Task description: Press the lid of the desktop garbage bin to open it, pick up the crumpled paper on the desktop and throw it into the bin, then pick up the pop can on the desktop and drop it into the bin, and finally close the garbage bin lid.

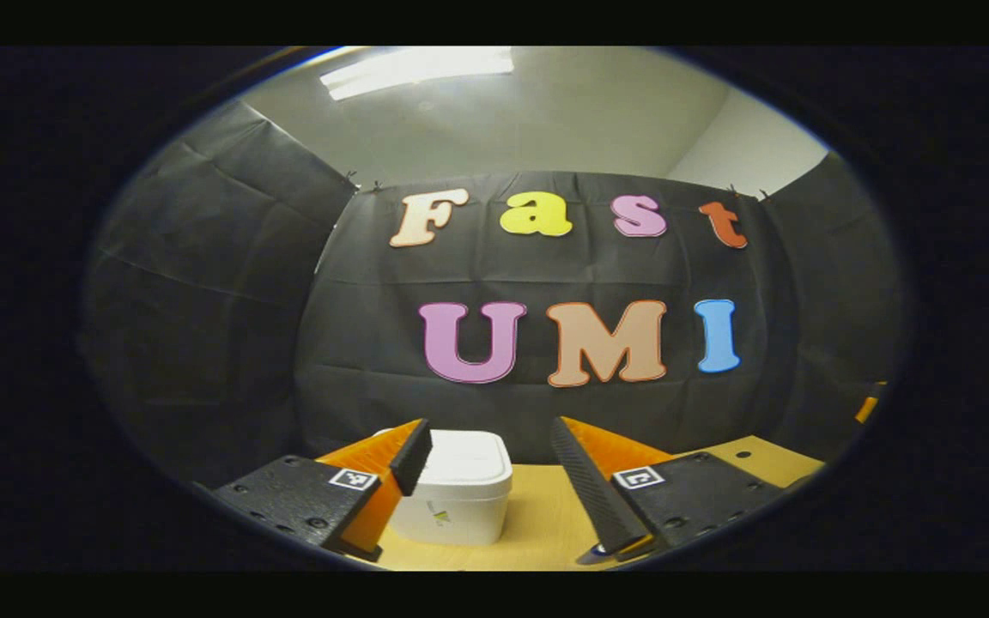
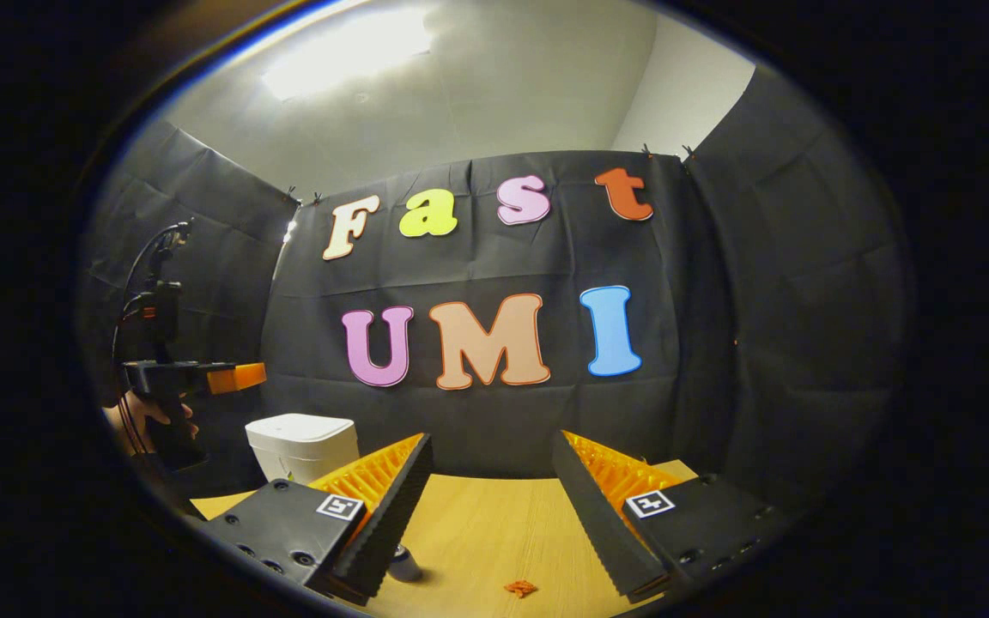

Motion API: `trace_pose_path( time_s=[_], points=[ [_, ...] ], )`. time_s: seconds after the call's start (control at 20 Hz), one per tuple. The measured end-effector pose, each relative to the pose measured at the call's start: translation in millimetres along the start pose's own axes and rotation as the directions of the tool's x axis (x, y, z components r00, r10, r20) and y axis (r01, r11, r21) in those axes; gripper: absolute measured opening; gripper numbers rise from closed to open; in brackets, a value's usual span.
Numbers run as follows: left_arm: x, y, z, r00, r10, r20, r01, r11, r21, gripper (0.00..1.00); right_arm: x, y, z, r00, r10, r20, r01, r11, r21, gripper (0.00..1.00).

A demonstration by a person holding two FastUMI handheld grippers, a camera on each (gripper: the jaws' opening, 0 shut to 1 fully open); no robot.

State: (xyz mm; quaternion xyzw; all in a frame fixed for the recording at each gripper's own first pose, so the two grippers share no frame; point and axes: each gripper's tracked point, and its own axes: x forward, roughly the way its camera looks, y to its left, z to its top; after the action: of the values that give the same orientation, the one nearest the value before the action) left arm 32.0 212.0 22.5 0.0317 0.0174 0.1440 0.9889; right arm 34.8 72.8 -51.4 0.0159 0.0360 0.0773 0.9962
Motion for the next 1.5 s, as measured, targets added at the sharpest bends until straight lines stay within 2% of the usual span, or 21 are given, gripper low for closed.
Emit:
trace_pose_path(
  time_s=[0.15,0.2,0.3,0.45,0.55,0.65,0.9,1.05,1.25,1.35,1.45,1.5],
  points=[
    [36.8,31.3,-24.4,0.998,0.001,-0.062,-0.002,1.0,-0.003,0.31,9.9,17.2,-14.1,0.999,-0.031,-0.037,0.03,0.999,-0.022,0.95],
    [48.7,39.7,-36.0,0.996,0.004,-0.086,-0.004,1.0,-0.001,0.24,12.1,21.8,-14.7,0.998,-0.041,-0.042,0.04,0.999,-0.031,0.95],
    [69.1,56.6,-69.3,0.987,0.017,-0.16,-0.017,1.0,0.004,0.0,17.1,30.1,-20.1,0.997,-0.061,-0.057,0.058,0.997,-0.053,0.95],
    [79.1,66.1,-128.4,0.952,-0.007,-0.307,-0.003,1.0,-0.031,0.0,25.2,40.0,-36.3,0.992,-0.087,-0.096,0.08,0.994,-0.069,0.95],
    [73.2,67.4,-149.0,0.922,-0.023,-0.386,0.005,0.999,-0.048,0.0,29.0,45.1,-44.0,0.988,-0.097,-0.121,0.089,0.993,-0.071,0.95],
    [81.8,67.6,-138.3,0.948,-0.034,-0.316,0.029,0.999,-0.022,0.0,34.2,49.5,-51.8,0.985,-0.102,-0.14,0.092,0.993,-0.077,0.95],
    [81.8,65.8,-150.8,0.959,0.018,-0.284,0.007,0.996,0.087,0.0,46.6,65.5,-68.8,0.977,-0.08,-0.195,0.064,0.995,-0.082,0.95],
    [85.1,66.6,-144.6,0.965,-0.001,-0.261,0.034,0.992,0.122,0.0,46.1,68.6,-65.2,0.979,-0.069,-0.192,0.048,0.992,-0.113,0.95],
    [90.5,72.2,-120.9,0.975,-0.006,-0.223,0.022,0.997,0.072,0.0,45.0,64.5,-57.5,0.983,-0.066,-0.174,0.046,0.992,-0.117,0.94],
    [93.7,75.1,-92.1,0.988,0.018,-0.156,-0.009,0.998,0.057,0.0,44.3,62.9,-53.0,0.984,-0.063,-0.168,0.046,0.993,-0.106,0.94],
    [89.4,66.1,-62.1,0.996,0.0,-0.087,0.003,0.999,0.035,0.0,43.6,59.2,-45.8,0.987,-0.065,-0.15,0.05,0.993,-0.103,0.95],
    [85.2,58.1,-48.3,0.998,-0.018,-0.06,0.019,1.0,0.016,0.24,43.1,56.6,-43.3,0.987,-0.068,-0.142,0.054,0.993,-0.105,0.94]
  ],
)
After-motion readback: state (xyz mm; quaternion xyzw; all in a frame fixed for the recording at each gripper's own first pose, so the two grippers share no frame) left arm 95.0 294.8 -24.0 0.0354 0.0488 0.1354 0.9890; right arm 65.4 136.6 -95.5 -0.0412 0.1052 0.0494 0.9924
